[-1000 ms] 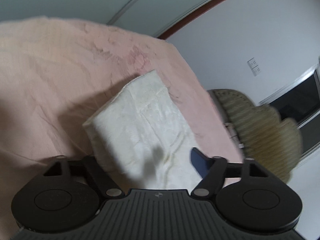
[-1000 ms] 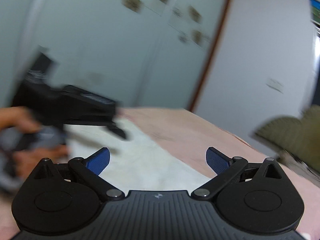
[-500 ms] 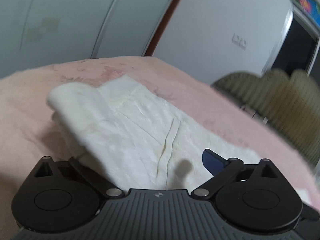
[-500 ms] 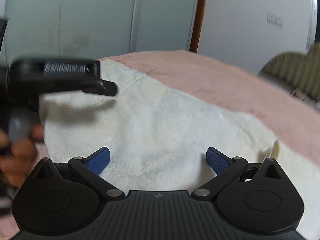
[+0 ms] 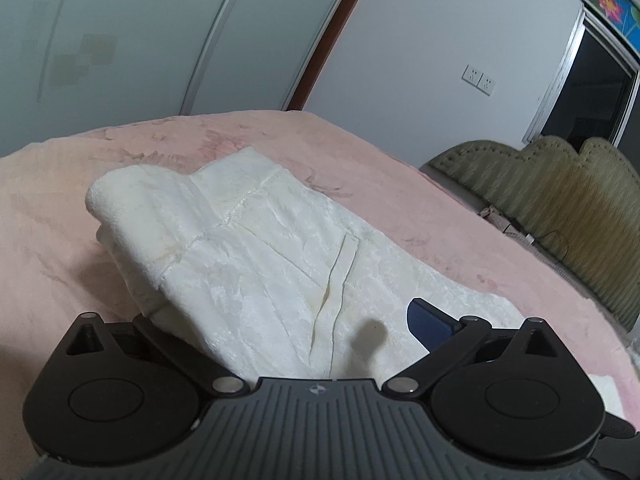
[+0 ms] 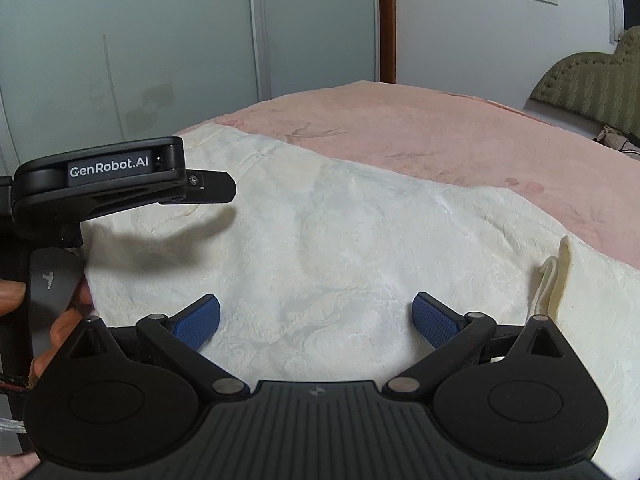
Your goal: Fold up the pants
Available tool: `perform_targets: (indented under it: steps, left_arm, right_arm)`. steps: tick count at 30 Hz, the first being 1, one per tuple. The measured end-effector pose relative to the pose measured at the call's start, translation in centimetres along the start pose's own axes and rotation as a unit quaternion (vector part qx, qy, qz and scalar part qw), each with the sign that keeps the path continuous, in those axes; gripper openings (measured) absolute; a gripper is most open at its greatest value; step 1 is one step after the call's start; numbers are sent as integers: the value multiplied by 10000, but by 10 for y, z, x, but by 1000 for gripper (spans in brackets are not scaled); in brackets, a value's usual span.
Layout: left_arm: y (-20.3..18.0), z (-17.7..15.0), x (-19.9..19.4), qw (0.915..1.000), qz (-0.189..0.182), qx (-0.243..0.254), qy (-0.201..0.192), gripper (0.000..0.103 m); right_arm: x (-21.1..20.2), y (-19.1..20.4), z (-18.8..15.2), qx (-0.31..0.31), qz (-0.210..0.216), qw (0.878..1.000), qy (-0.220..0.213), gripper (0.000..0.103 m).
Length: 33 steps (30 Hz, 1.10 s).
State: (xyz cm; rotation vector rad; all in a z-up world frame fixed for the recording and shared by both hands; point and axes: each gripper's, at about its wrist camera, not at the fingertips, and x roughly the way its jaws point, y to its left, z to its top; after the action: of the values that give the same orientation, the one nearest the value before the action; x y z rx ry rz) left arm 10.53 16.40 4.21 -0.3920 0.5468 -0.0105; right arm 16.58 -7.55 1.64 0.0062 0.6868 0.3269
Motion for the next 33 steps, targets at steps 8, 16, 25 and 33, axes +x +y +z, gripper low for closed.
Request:
perform_targets:
  steps: [8, 16, 25, 33]
  left_arm:
    - [1, 0, 0, 10000, -37, -51, -16, 103]
    - [1, 0, 0, 10000, -49, -65, -21, 103]
    - [24, -2, -7, 9950, -317, -890, -310, 94]
    - [36, 16, -4, 9853, -382, -1662, 26, 96]
  right_arm:
    - [1, -1, 0, 14, 7, 10000, -3, 103]
    - [2, -2, 1, 22, 10, 10000, -2, 103]
    - [-3, 4, 0, -146, -161, 9997, -149, 103]
    - [-16, 60, 0, -1517, -900, 9791, -1008, 103]
